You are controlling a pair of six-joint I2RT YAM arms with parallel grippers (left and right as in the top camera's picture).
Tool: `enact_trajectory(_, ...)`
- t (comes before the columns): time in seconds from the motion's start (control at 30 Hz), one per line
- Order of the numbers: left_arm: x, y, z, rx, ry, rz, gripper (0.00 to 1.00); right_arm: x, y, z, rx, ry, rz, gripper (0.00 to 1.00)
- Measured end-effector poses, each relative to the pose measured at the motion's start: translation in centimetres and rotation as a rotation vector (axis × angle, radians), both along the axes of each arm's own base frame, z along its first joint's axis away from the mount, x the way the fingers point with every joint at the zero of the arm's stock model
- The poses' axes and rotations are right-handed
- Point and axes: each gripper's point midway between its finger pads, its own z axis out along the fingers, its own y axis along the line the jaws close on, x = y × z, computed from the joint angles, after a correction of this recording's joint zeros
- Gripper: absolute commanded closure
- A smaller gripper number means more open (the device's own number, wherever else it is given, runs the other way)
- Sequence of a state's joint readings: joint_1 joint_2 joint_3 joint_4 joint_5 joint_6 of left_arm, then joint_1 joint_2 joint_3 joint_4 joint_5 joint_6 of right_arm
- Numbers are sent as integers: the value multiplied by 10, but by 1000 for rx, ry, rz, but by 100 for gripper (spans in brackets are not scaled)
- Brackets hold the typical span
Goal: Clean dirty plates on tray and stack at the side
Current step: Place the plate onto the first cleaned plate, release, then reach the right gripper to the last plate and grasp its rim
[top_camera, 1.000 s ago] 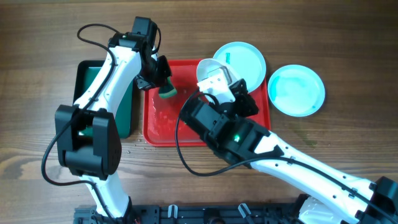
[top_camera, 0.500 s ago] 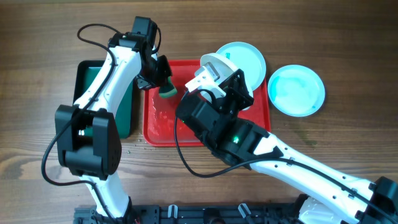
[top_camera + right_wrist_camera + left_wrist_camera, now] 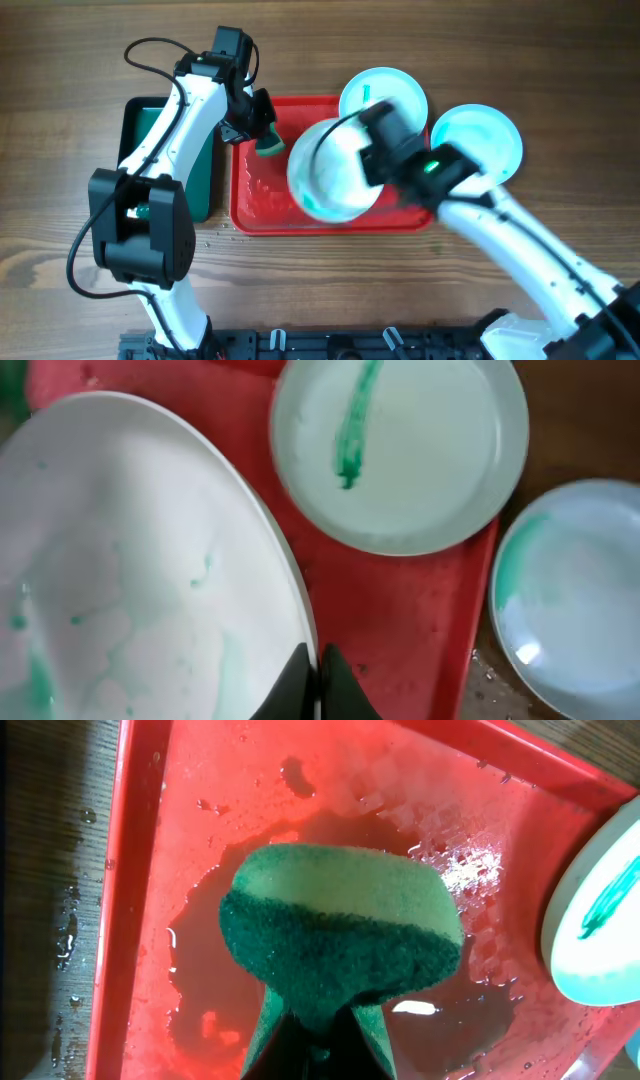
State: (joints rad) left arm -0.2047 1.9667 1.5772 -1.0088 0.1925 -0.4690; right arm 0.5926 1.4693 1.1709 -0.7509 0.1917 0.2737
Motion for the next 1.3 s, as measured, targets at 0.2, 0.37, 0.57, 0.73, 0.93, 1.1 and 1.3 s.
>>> enact_trajectory(0.2, 1, -1, 0, -1, -3, -2, 96, 39, -126, -4, 276, 112, -352, 96)
enact_trajectory(0.37, 0, -1, 0, -1, -3, -3, 96, 42, -215, -5, 303, 82, -593, 96)
enact_trajectory(0.57, 4, -2, 1, -4, -18, -3, 96, 37, -291, -60, 254, 140, -810, 96)
enact_trajectory(0.73, 4, -2, 1, -4, -18, -4, 96, 25, -302, -114, 239, 275, -872, 76)
enact_trajectory(0.93, 4, -2, 1, -3, -18, -4, 96, 45, -271, -101, 410, 265, -750, 48)
enact_trajectory(1.1, 4, -2, 1, -3, -19, -4, 96, 80, -190, -49, 501, 160, -531, 62)
enact_trajectory(1.3, 4, -2, 1, -3, -18, -4, 96, 86, -86, -76, 508, 245, -519, 95)
